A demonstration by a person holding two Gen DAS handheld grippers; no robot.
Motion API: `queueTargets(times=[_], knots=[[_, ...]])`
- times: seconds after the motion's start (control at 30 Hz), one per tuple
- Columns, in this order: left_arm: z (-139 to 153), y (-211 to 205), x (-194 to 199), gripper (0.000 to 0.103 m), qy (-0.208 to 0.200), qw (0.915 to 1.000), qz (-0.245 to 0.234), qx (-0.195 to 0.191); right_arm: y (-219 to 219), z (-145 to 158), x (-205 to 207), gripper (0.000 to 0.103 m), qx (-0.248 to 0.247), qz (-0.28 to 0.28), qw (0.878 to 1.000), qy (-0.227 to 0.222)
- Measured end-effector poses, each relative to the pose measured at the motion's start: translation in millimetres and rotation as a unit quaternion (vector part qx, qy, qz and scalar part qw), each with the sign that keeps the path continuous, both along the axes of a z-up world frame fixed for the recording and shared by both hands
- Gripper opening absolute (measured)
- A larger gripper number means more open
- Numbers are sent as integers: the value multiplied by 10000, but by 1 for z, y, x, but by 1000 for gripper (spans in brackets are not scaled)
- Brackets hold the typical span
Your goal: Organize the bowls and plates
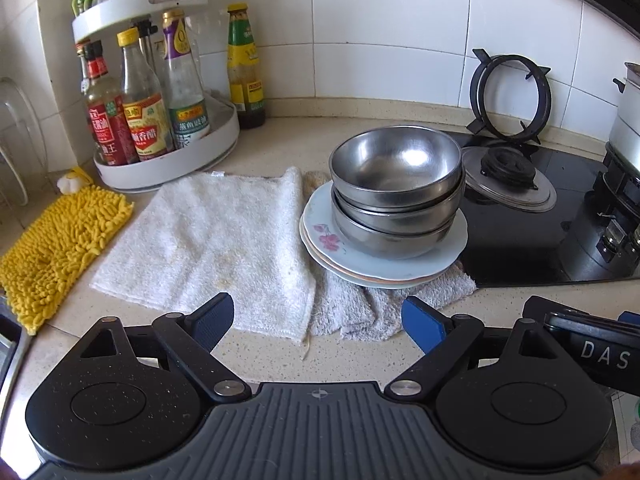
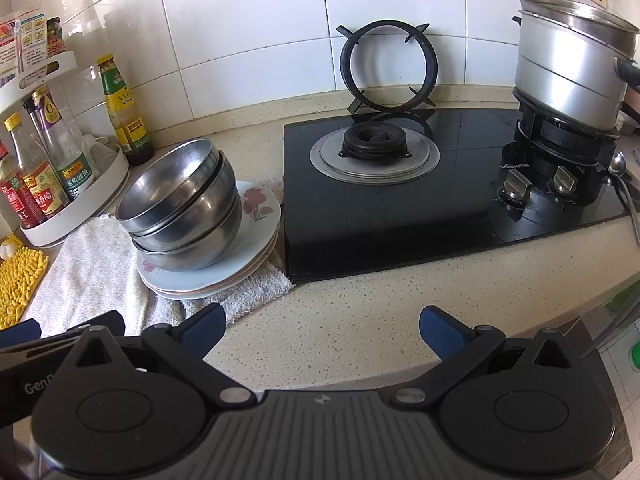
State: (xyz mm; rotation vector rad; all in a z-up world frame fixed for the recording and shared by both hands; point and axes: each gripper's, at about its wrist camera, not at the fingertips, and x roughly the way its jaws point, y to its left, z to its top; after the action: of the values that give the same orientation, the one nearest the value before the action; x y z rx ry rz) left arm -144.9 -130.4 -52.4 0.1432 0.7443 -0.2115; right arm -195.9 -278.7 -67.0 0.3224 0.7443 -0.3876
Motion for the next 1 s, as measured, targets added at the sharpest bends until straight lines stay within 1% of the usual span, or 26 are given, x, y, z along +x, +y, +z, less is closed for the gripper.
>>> queueTargets(times=[0.4, 0.5, 0.7, 1.0], knots=[[3, 7, -5, 94, -105, 9999, -42, 51, 4, 3, -2, 103, -50, 147, 9999, -41], [4, 9, -5, 94, -63, 10000, -6, 8, 6, 5, -2, 103, -85, 184, 9998, -46], [3, 9, -6, 94, -44, 9999, 38, 112, 7, 4, -1, 103, -104, 249, 9996, -14], [0, 9, -7, 94, 54, 9999, 26, 101, 4, 2, -5, 103, -95, 248, 9996, 33]])
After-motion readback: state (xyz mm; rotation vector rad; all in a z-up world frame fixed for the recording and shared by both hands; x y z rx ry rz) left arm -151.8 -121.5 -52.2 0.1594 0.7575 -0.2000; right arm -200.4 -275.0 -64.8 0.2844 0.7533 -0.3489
